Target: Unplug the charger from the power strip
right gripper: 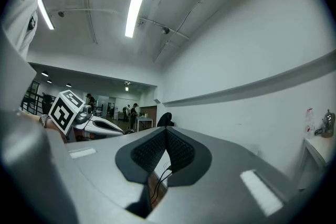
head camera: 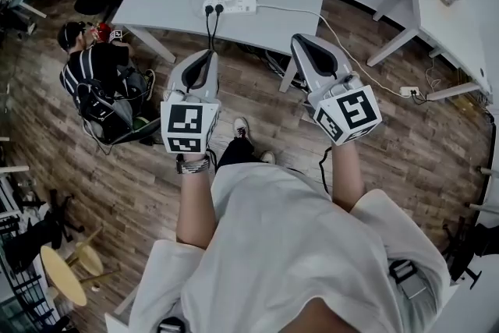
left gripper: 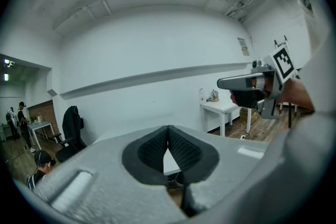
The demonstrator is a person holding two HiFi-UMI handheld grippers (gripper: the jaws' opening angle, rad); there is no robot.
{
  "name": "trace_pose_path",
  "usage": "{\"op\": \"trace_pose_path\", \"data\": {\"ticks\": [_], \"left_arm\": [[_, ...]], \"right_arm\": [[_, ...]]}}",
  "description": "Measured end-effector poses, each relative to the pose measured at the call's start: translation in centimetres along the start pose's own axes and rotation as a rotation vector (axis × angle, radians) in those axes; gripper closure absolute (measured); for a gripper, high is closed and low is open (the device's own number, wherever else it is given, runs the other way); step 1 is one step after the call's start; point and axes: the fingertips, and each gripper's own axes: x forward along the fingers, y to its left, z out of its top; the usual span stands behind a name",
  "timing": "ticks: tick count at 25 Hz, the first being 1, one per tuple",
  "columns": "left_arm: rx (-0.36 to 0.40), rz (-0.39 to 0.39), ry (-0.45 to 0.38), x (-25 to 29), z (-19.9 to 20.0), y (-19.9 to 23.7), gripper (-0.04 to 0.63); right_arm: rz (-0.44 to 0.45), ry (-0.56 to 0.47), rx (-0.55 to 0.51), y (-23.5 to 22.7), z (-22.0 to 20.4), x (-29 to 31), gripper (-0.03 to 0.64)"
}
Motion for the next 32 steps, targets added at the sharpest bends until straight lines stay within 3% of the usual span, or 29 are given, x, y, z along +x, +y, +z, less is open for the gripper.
{"op": "trace_pose_path", "data": {"ticks": [8,12,16,22,32], "left_arm": [[0.042,0.014,0.019,4.4,-0.9,1.8,0.591],[0.021,0.000,-0.036,8.1,0.2,4.5,0.591],[0.005,-0.004,-0.033,12.3,0.1,7.8,0.591],[-0.029,-0.076,-0.084,17.6,0.4,11.7,0.591],[-0.047,-0.145,-0.061,24.6,-0.1,17.2,0.591]], "right_arm": [[-0.019,0.011,0.043,-3.0,-2.1,3.0,0.615],[-0.002,0.024,0.030,-4.3,-3.1,6.6,0.615],[0.024,0.049,0.009,-6.2,-3.7,12.0,0.615],[0.029,0.093,-0.007,-8.7,-4.7,20.4,0.615],[0.021,0.133,0.000,-11.1,-6.2,30.1,0.615]]}}
